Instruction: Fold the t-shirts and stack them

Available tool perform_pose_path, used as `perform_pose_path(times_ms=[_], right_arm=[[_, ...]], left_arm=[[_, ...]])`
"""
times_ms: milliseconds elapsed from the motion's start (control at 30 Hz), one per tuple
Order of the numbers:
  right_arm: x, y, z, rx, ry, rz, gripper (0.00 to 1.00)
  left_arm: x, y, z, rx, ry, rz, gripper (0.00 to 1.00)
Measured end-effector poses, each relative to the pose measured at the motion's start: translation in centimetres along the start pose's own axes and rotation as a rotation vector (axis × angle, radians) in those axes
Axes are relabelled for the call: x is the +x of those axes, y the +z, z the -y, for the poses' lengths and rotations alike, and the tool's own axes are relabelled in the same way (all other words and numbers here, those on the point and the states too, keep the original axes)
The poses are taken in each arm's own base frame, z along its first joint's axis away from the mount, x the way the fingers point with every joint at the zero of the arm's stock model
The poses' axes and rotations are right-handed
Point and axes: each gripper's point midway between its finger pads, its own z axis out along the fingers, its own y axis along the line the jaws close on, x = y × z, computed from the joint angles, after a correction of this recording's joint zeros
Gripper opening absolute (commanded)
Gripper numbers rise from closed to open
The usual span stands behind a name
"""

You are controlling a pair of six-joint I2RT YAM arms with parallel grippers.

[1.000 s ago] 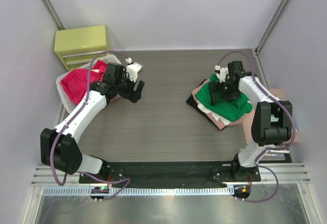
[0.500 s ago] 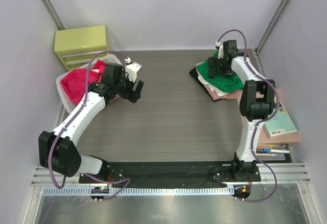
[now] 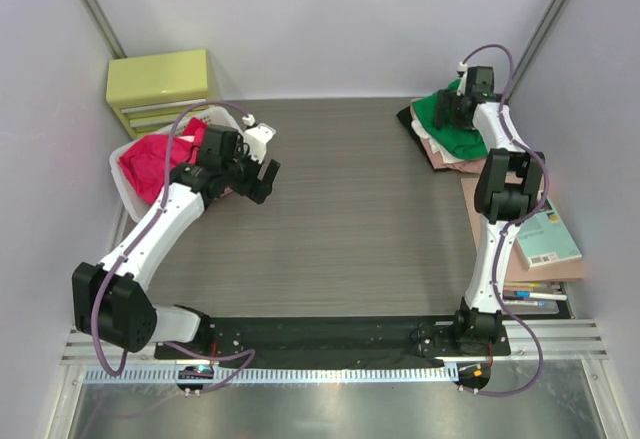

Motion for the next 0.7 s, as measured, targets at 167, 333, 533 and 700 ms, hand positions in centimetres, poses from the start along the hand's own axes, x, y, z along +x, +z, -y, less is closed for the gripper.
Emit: perform_pose_path(times_ms=[167,333,533,700], right_arm=[[0.0,0.0,4.2,0.05,0.048,0.009,1.0],[0.3,-0.2,7.7,0.101,0.085,0.009,1.0],[0.4,-0.2,8.8,0.12,0.096,0.011,1.0],[0.2,-0.1,8.6,0.111,0.097,0.024,1.0]], left_arm=[[0.4,0.6,0.1,0.01,-0.004,-0.018,0.83],[0.6,0.7,0.1,0.013,-0.006,-0.025,0.82],[0.7,0.7,0.2,0.014,-0.006,-0.028,0.83],[1.1,0.9,0.2,0.013,-0.005,-0.039,0.83]])
